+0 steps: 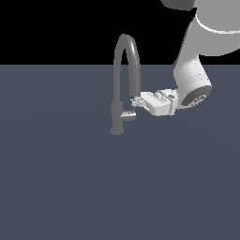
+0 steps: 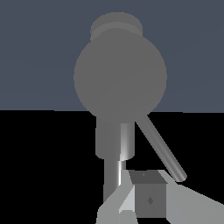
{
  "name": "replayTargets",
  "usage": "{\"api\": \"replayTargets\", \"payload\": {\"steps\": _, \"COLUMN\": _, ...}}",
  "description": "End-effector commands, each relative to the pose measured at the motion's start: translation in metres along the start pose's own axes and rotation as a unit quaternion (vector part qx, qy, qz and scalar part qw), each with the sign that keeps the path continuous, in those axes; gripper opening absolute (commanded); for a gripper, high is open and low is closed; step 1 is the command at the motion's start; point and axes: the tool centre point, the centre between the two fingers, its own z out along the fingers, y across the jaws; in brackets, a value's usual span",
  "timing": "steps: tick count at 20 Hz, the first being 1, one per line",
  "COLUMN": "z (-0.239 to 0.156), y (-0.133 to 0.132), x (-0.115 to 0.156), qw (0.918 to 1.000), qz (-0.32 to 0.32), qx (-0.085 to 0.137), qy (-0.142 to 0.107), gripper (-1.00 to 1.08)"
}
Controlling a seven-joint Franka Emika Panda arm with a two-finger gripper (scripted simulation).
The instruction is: Turn on the faucet by rotating a designated handle.
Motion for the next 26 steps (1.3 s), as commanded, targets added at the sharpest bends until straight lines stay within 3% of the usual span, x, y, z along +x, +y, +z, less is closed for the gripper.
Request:
{"api": "replayTargets", "payload": {"steps": 1, "z": 0.000, "y": 0.008, "x": 0.005, "qw": 1.0000, "qz": 0.003, "qx": -0.001, "qy": -0.002, "gripper": -1.00}}
{"api": "replayTargets", "payload": {"steps": 8, "z": 0.000, "y": 0.029, "x": 0.017, "qw": 1.0000, "qz": 0.005, "qx": -0.002, "qy": -0.003, "gripper": -1.00}}
{"api": "replayTargets", "payload": {"steps": 10, "z": 0.000, "y": 0.021, "x": 0.009, "qw": 1.0000, "qz": -0.002, "qx": -0.002, "qy": 0.000, "gripper": -1.00}}
{"api": "replayTargets", "payload": {"steps": 17, "z": 0.000, "y": 0.048, "x": 0.048, "qw": 1.0000, "qz": 0.006, "qx": -0.002, "qy": -0.003, "gripper": -1.00}}
{"api": "replayTargets", "payload": {"steps": 18, "z": 0.000, "y": 0.048, "x": 0.048, "qw": 1.0000, "qz": 0.006, "qx": -0.002, "qy": -0.003, "gripper": -1.00}}
{"api": "replayTargets", "payload": {"steps": 19, "z": 0.000, "y": 0.035, "x": 0.027, "qw": 0.9999, "qz": -0.011, "qx": -0.005, "qy": 0.000, "gripper": -1.00}}
{"api": "replayTargets", "payload": {"steps": 26, "z": 0.000, "y": 0.045, "x": 0.071, "qw": 1.0000, "qz": 0.003, "qx": -0.003, "qy": -0.002, "gripper": -1.00}}
